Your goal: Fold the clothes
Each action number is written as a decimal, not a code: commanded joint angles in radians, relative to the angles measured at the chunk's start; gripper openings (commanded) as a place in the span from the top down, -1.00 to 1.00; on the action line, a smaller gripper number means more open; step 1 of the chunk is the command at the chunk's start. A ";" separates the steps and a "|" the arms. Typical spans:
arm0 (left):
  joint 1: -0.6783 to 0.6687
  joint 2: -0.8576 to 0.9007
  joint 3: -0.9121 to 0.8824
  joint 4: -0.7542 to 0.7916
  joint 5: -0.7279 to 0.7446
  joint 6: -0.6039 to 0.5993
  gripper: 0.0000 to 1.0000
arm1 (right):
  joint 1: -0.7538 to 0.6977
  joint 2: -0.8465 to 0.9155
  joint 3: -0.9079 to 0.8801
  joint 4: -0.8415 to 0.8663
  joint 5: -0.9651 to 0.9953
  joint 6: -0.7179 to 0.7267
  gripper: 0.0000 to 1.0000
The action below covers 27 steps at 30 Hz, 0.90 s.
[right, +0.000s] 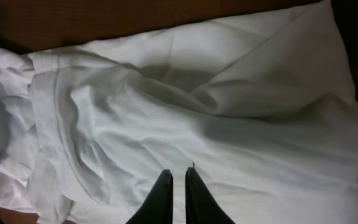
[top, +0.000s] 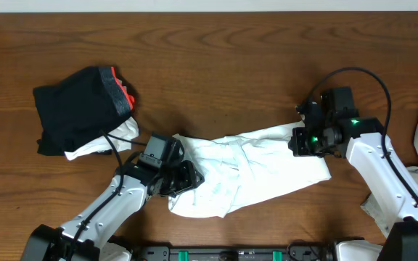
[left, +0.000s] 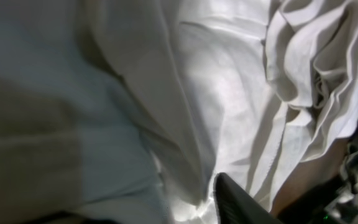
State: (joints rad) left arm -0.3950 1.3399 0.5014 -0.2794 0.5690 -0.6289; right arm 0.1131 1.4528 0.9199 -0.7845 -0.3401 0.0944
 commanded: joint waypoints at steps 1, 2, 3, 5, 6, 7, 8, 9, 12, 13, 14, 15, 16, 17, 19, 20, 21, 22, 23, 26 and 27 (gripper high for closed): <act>-0.004 0.012 -0.001 0.015 -0.039 0.062 0.49 | -0.009 0.002 0.000 0.003 0.000 -0.006 0.85; -0.003 0.012 0.000 0.025 -0.039 0.079 0.57 | -0.009 0.002 0.000 0.003 0.000 -0.006 0.85; -0.003 0.012 0.001 0.036 -0.039 0.088 0.70 | -0.009 0.002 0.000 0.003 0.000 -0.006 0.85; 0.004 0.012 0.019 0.041 -0.040 0.105 0.88 | -0.009 0.002 0.000 0.003 0.000 -0.006 0.85; 0.009 0.012 0.035 0.034 -0.040 0.115 0.88 | -0.009 0.002 0.000 0.003 0.000 -0.006 0.85; 0.013 0.012 0.055 0.023 -0.040 0.129 0.88 | -0.009 0.002 0.000 0.002 0.000 -0.006 0.85; 0.019 0.012 0.086 0.000 -0.040 0.149 0.88 | -0.009 0.002 0.000 0.001 0.000 -0.006 0.85; 0.023 0.012 0.118 -0.027 -0.042 0.169 0.88 | -0.010 0.002 0.000 -0.001 0.000 -0.006 0.85; 0.031 0.012 0.256 -0.177 -0.120 0.244 0.88 | -0.021 -0.001 0.001 -0.001 0.006 -0.006 0.89; 0.031 0.012 0.303 -0.230 -0.158 0.273 0.88 | -0.032 -0.003 0.002 -0.002 0.013 -0.004 0.89; 0.031 0.012 0.361 -0.294 -0.208 0.307 0.88 | -0.044 -0.004 0.003 -0.001 0.016 0.003 0.90; 0.031 0.012 0.406 -0.339 -0.248 0.328 0.88 | -0.060 -0.004 0.003 -0.001 0.016 0.014 0.90; 0.031 0.012 0.459 -0.388 -0.295 0.350 0.88 | -0.079 -0.004 0.004 -0.001 0.016 0.026 0.90; 0.031 0.012 0.500 -0.422 -0.328 0.367 0.88 | -0.093 -0.004 0.004 -0.002 0.016 0.033 0.90; 0.031 0.013 0.585 -0.478 -0.373 0.402 0.88 | -0.129 -0.004 0.004 -0.003 0.016 0.049 0.90; 0.031 0.013 0.614 -0.494 -0.381 0.414 0.88 | -0.144 -0.004 0.004 -0.003 0.016 0.057 0.90; 0.031 0.013 0.639 -0.504 -0.381 0.424 0.88 | -0.162 -0.004 0.004 -0.003 0.016 0.066 0.90; 0.031 0.015 0.663 -0.512 -0.380 0.426 0.88 | -0.177 -0.004 0.004 -0.003 0.015 0.070 0.90; 0.031 0.019 0.680 -0.518 -0.380 0.427 0.88 | -0.189 -0.004 0.004 -0.003 0.014 0.070 0.89; 0.019 0.044 0.713 -0.530 -0.378 0.435 0.88 | -0.217 -0.004 0.004 -0.011 0.014 0.069 0.89; 0.009 0.057 0.715 -0.530 -0.378 0.435 0.88 | -0.220 -0.004 0.004 -0.013 0.014 0.069 0.88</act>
State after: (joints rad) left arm -0.3706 1.3613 1.1885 -0.8043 0.2249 -0.2333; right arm -0.0887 1.4528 0.9199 -0.7929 -0.3237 0.1452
